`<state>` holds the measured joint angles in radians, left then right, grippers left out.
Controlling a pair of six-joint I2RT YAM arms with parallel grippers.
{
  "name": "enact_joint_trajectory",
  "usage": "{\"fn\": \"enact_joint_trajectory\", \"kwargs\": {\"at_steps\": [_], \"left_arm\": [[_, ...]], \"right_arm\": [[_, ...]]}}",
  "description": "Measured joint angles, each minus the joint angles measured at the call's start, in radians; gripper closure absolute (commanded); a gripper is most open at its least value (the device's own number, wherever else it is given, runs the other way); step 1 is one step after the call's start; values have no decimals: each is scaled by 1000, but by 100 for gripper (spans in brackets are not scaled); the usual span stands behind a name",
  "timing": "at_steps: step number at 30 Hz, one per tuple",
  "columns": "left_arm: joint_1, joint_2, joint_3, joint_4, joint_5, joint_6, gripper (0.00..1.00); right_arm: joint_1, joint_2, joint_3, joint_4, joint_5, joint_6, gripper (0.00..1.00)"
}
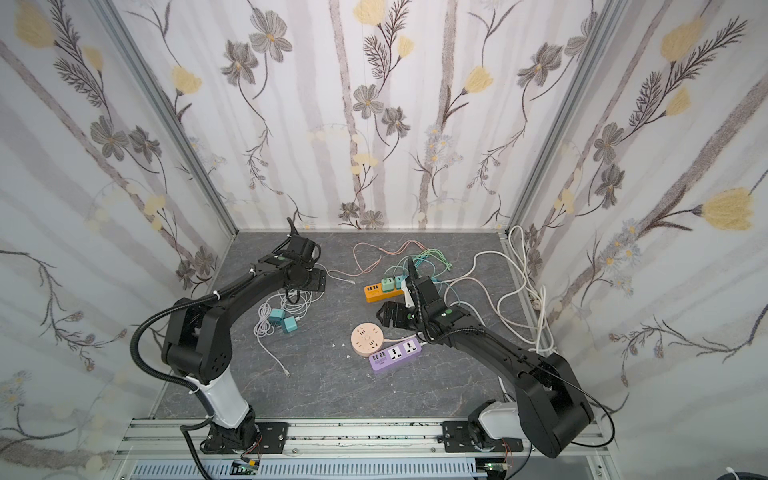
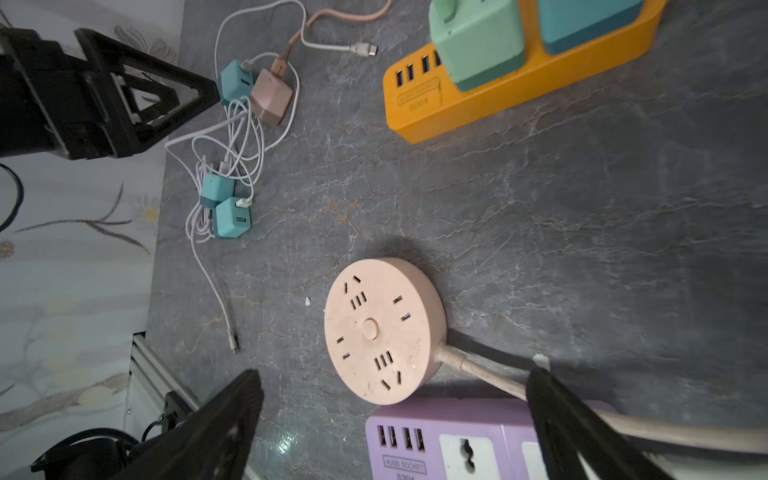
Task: Insert the plug
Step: 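Move the left gripper over the pink charger while the right gripper withdraws, then lower the left gripper onto the pink charger and close on it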
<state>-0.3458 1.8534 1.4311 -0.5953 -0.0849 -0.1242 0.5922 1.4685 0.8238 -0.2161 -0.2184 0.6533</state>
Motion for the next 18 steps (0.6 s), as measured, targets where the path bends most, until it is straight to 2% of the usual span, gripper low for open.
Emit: {"fn": "enact_joint_trajectory", "kwargs": {"at_steps": [7,13,18], "left_arm": [[42,222,254,-162,80,123,26],[76,315,338,-220,150,187,34],[88,344,349,-248,167,225,37]], "right_arm": [[-4,-107,-9,-27,146,-22,1],[-22,-188,-66,-40,246,-25,1],[-63,-205,-71,-54,280,-18,1]]}}
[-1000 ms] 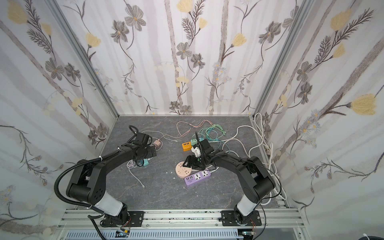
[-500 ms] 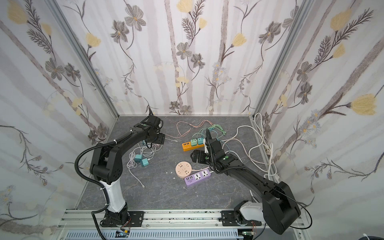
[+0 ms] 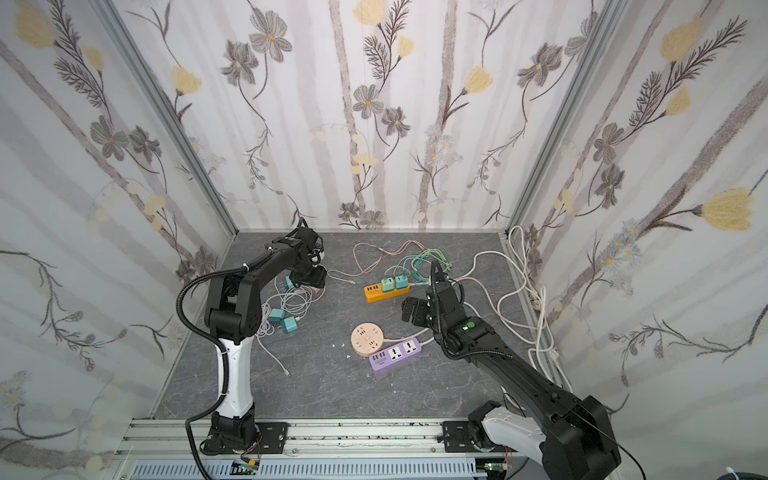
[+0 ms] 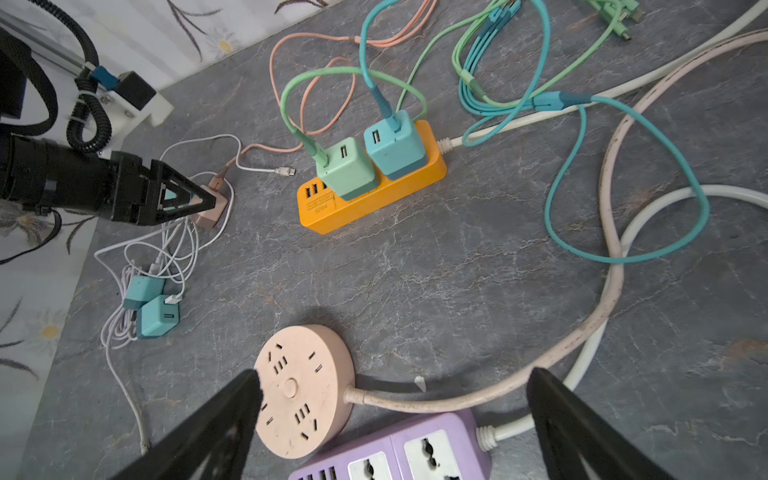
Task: Insert the plug
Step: 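Lower the left gripper onto the pink charger and close on it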
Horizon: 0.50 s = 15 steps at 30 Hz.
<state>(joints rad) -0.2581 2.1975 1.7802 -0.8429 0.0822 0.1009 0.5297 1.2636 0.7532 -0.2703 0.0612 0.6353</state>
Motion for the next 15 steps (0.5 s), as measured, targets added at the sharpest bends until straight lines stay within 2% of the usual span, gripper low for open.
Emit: {"fn": "enact_joint_trajectory", "kwargs": {"at_steps": [15], "left_arm": [[10,10,-43,0,22,50,43]], "right_arm": [[-49,0,-2,-11,3,18,1]]}}
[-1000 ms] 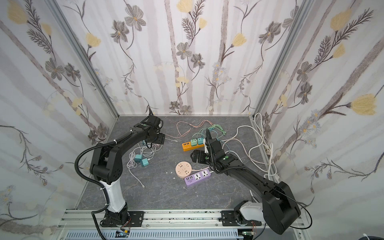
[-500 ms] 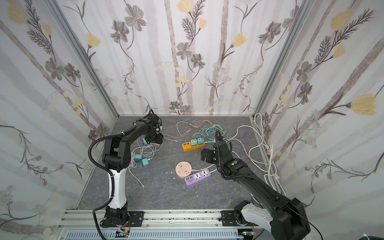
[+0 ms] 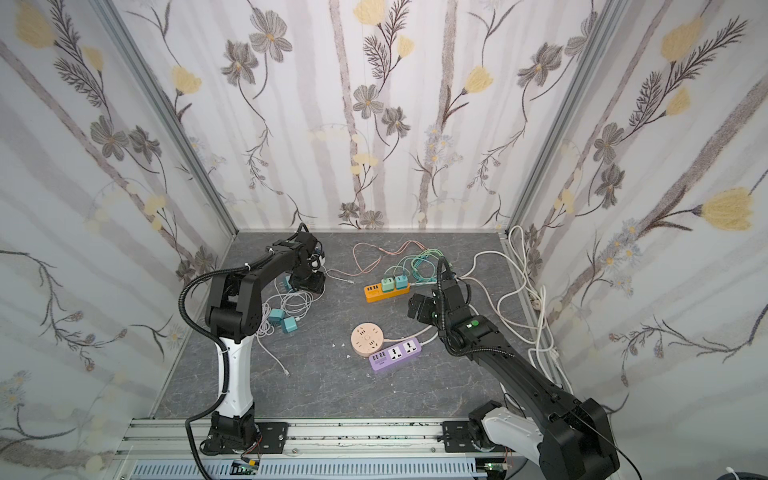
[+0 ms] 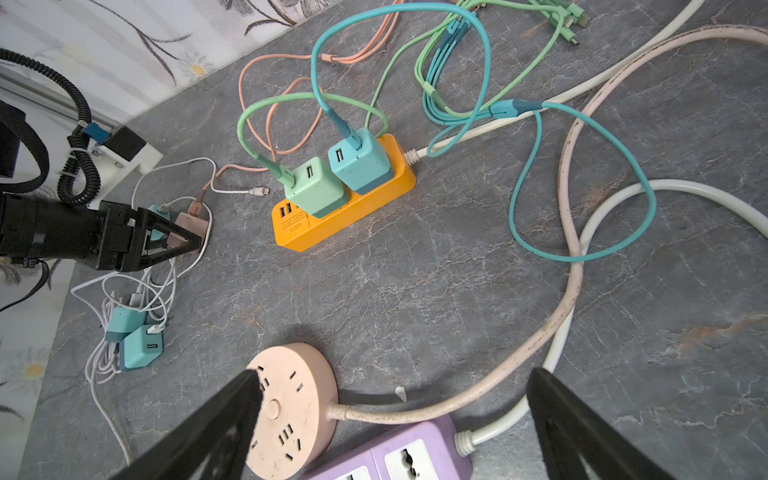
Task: Insert the plug
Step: 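Lower the left gripper onto the pink charger and close on it, then lift the pink charger with the left gripper while the right gripper reaches for it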
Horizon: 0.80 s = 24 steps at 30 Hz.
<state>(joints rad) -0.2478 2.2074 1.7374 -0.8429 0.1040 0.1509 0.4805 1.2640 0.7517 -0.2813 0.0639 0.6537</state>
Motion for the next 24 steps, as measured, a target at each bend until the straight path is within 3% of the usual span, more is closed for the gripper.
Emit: {"fn": "enact_joint_trajectory", "kwargs": {"at_steps": [10,18,24], "left_arm": [[0,-5,-35,30,-8,8,44],[-1,-24,-48,53,-23,10,70],[-4,-165,-112,107,-25,10,73]], "right_arm": [[-15,-2,-11,-7,-4,11,1],[-28,-11,-25,-12,3,19,1],[-76,-80,-74,3,17,6,1]]}}
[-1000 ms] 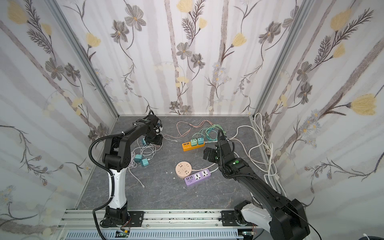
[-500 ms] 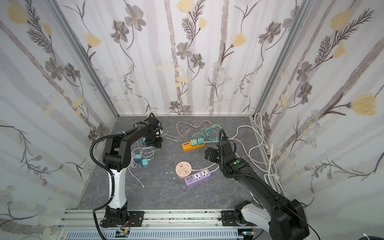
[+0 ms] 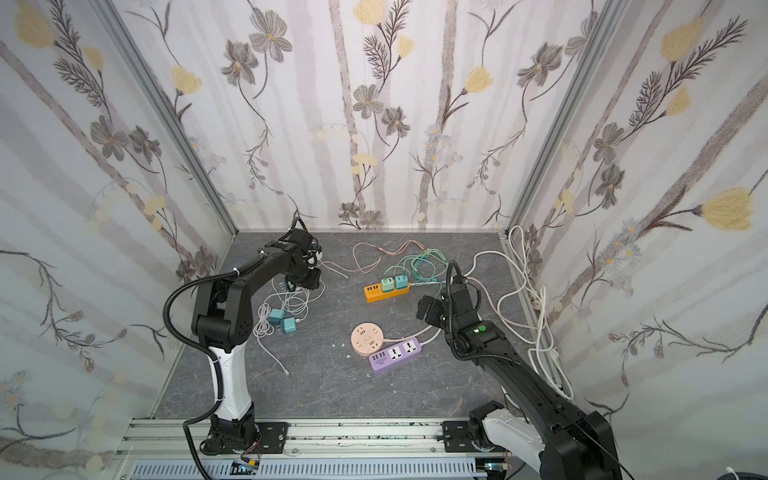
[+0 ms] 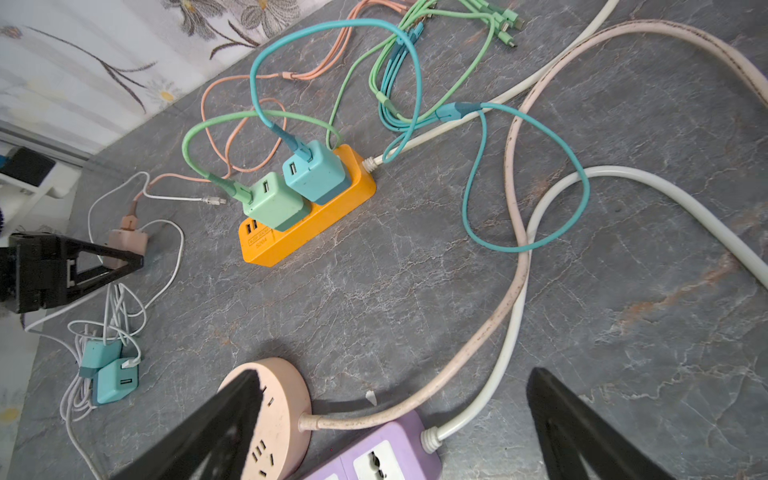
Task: Insert the plug
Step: 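Lift the pink charger with the left gripper while the right gripper reaches for it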
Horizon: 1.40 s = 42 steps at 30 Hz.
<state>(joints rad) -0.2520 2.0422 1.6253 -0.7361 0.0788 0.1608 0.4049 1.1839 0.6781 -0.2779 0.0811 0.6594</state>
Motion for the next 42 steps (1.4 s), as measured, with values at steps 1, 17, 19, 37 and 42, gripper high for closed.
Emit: {"fn": "enact_joint_trajectory", "kwargs": {"at_steps": [1,17,19,37,42], "left_arm": [[-2,-25,-8,12,0,1,73],[-126,-70,-58,19,9,31,73],[-153,-70,-84,13,16,46,79],[-228,-581,-504,130,178,107,100],[-269,-791,-664,255,160,217,100]], "right_arm": [[-8,-19,-16,14,-2,-11,1],[-33,-61,-22,72,-105,-130,1],[-33,-37,-11,69,-129,-137,1],[100,351,302,83,-530,-259,10],[133,460,450,23,-673,-296,17]]}}
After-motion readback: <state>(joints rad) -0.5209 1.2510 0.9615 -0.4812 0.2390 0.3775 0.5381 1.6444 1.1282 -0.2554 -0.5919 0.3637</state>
